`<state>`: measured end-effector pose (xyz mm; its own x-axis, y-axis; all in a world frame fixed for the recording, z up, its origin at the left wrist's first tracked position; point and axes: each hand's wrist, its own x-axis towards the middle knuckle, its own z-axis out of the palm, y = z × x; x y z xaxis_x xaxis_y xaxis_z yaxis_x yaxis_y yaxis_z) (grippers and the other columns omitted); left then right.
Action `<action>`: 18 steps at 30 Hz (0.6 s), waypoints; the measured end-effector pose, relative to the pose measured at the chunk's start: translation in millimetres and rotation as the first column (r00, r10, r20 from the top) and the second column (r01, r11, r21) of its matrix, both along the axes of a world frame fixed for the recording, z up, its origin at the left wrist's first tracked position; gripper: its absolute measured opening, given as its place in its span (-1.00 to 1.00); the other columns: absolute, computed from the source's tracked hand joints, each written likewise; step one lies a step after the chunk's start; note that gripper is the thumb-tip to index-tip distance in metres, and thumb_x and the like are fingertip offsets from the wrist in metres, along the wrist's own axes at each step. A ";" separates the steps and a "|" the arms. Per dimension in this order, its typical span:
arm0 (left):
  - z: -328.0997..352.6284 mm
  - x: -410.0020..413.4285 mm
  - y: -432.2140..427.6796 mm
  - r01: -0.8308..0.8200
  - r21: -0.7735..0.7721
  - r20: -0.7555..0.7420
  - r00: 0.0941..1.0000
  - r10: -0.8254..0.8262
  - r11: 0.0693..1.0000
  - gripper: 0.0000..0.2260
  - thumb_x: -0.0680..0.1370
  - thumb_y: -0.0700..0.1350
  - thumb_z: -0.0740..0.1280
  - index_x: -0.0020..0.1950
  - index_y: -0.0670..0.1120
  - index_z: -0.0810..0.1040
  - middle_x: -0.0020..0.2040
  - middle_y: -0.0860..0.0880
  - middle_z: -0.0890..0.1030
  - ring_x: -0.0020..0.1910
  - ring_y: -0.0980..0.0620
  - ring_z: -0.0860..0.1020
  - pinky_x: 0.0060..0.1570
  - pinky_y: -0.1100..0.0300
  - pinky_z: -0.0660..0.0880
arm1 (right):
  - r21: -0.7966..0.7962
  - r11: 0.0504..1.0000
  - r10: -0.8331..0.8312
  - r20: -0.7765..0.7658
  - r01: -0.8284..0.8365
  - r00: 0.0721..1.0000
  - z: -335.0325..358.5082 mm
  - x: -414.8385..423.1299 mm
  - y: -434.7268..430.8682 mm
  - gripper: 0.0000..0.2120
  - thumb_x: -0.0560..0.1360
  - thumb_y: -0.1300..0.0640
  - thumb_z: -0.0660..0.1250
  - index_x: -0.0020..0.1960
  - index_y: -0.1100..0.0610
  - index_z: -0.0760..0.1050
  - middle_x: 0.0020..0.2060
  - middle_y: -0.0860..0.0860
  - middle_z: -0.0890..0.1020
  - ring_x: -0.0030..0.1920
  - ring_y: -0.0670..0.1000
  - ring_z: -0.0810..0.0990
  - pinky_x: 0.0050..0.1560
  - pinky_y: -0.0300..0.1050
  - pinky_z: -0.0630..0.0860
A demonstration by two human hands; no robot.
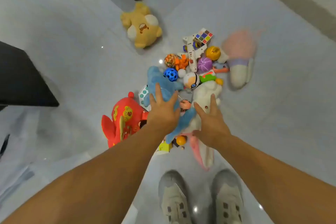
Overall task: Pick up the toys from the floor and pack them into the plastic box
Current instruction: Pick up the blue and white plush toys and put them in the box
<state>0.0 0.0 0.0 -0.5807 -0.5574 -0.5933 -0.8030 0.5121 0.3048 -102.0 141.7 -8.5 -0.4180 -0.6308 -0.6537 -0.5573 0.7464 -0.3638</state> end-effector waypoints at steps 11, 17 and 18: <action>-34.3 -7.5 -3.7 -0.233 -0.132 -0.177 0.962 0.208 0.964 -0.60 0.50 -0.30 0.34 0.33 -0.24 0.40 0.56 -0.26 -0.04 0.45 -0.24 0.25 0.12 0.06 0.51 | -0.192 0.976 0.069 -0.155 -0.099 0.985 -16.0 -18.0 -4.6 -0.62 0.48 0.25 0.29 0.27 0.04 0.44 0.45 0.21 0.17 0.12 0.31 0.34 0.08 0.11 0.43; -17.9 -5.1 -12.9 -0.407 -0.070 -0.123 0.910 0.397 0.911 -0.79 0.51 -0.23 0.27 0.13 -0.17 0.51 0.29 -0.17 0.36 0.07 -0.17 0.50 0.00 0.00 0.53 | -0.196 0.965 0.147 -0.157 -0.177 0.977 25.9 -23.6 -9.6 -0.50 0.41 0.34 0.26 0.27 -0.04 0.41 0.45 0.10 0.13 0.14 0.21 0.28 0.14 0.03 0.41; -21.1 -5.5 -13.7 -0.452 -0.051 -0.105 0.889 0.445 0.891 -0.82 0.50 -0.20 0.29 0.10 -0.15 0.51 0.23 -0.17 0.38 0.04 -0.17 0.49 0.01 -0.02 0.53 | -0.184 0.964 0.162 -0.156 -0.190 0.974 23.2 -24.1 -9.7 -0.49 0.41 0.34 0.25 0.28 -0.06 0.39 0.45 0.09 0.11 0.15 0.20 0.26 0.16 0.03 0.40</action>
<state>-5.5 -13.7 -21.1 -0.3062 -0.8101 -0.5000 -0.9241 0.1266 0.3606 -126.1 132.0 14.7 -0.3660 -0.8130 -0.4529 -0.7288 0.5530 -0.4038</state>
